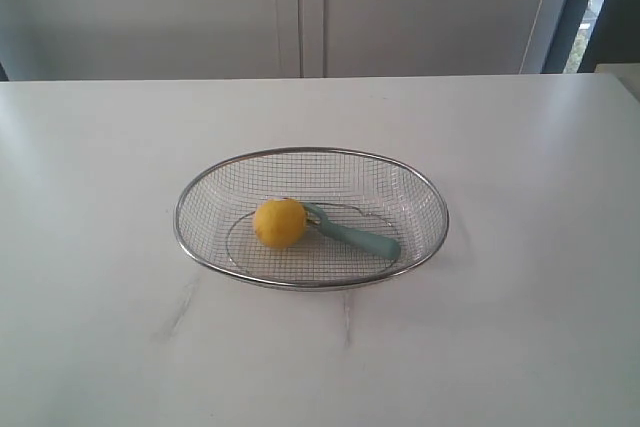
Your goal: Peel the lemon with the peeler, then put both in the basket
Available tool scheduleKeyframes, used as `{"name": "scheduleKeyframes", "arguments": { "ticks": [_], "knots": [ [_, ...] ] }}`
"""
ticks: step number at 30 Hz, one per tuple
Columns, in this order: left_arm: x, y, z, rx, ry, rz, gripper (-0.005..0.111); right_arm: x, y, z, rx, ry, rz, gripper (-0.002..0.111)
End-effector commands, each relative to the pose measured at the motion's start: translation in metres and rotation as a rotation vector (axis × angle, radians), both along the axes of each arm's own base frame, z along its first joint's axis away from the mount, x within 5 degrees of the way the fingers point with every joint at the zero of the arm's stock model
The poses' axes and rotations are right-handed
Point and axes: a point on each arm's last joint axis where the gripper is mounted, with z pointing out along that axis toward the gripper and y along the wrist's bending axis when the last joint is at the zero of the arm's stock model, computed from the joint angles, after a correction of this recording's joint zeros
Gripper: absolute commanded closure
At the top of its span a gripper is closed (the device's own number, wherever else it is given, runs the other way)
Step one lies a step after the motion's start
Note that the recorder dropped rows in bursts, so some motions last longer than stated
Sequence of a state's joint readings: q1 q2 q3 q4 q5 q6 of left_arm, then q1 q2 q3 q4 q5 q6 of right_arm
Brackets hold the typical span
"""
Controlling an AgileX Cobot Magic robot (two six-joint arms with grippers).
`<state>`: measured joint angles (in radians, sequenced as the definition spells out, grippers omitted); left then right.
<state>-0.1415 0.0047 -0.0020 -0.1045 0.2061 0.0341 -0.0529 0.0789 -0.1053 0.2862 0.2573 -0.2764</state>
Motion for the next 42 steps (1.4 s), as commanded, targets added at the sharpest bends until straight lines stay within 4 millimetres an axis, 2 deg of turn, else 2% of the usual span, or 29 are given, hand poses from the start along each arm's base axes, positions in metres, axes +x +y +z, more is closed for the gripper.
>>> {"name": "scheduleKeyframes", "arguments": {
  "ticks": [1, 5, 10, 13, 16, 23, 35, 42],
  "knots": [
    [0.0, 0.0, -0.001, -0.014, 0.004, 0.002, 0.107, -0.006, 0.001, -0.015, 0.012, 0.004, -0.006, 0.108],
    [0.0, 0.0, -0.001, -0.013, 0.003, 0.002, 0.107, -0.004, 0.0, -0.033, 0.019, 0.055, -0.008, 0.108],
    [0.0, 0.0, -0.001, -0.013, 0.003, 0.002, 0.107, -0.005, -0.002, -0.04, -0.077, 0.125, -0.01, 0.108],
    [0.0, 0.0, -0.001, -0.013, 0.003, 0.002, 0.107, -0.005, -0.003, -0.04, -0.104, 0.126, -0.018, 0.108],
    [0.0, 0.0, -0.001, -0.013, 0.003, 0.002, 0.107, -0.005, -0.005, -0.04, -0.035, 0.129, -0.055, 0.108],
    [0.0, 0.0, -0.001, -0.013, 0.003, 0.002, 0.107, -0.005, -0.006, -0.04, -0.019, 0.13, -0.073, 0.108],
    [0.0, 0.0, -0.001, -0.013, 0.003, 0.002, 0.107, -0.005, 0.003, -0.039, -0.031, 0.119, 0.095, 0.108],
    [0.0, 0.0, -0.001, -0.013, 0.003, 0.002, 0.107, -0.005, 0.001, -0.039, -0.029, 0.117, 0.054, 0.108]
  ]
}}
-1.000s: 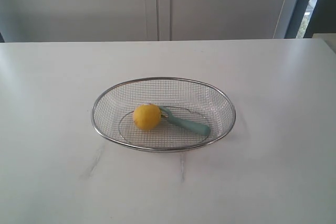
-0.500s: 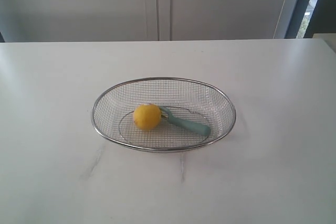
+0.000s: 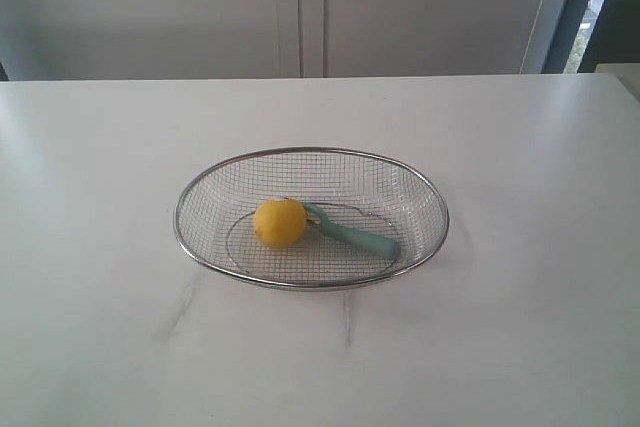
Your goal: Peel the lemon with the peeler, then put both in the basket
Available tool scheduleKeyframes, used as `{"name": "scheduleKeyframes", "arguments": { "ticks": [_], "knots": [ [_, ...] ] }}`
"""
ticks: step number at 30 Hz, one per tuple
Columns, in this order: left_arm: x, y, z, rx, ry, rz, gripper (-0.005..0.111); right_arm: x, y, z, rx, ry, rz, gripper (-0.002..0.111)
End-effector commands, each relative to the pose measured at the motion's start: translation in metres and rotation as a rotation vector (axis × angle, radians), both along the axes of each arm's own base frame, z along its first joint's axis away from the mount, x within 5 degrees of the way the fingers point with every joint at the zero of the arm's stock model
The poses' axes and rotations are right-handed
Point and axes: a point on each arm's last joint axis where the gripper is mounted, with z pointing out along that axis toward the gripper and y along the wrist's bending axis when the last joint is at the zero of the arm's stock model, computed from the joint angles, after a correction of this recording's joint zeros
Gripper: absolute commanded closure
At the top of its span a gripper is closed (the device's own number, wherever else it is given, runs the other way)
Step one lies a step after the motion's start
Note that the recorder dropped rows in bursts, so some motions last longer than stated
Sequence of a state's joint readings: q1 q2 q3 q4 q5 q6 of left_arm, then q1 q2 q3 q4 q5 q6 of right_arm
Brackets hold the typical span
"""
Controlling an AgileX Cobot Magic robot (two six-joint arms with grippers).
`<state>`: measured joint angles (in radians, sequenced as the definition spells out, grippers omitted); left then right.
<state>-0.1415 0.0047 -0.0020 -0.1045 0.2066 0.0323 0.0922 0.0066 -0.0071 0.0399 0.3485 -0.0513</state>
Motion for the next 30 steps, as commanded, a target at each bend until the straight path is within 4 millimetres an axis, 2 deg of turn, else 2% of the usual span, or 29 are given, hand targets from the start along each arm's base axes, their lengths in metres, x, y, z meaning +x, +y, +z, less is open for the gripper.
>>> {"name": "scheduleKeyframes", "arguments": {
  "ticks": [1, 30],
  "knots": [
    [-0.0003, -0.0002, -0.0006, -0.012, 0.002, 0.002, 0.107, 0.0002, -0.0027, -0.0012, -0.002, -0.009, -0.048, 0.108],
    [-0.0003, -0.0002, -0.0006, -0.012, 0.002, 0.002, 0.107, 0.0002, -0.0034, -0.0014, -0.001, -0.007, -0.061, 0.108]
  ]
}}
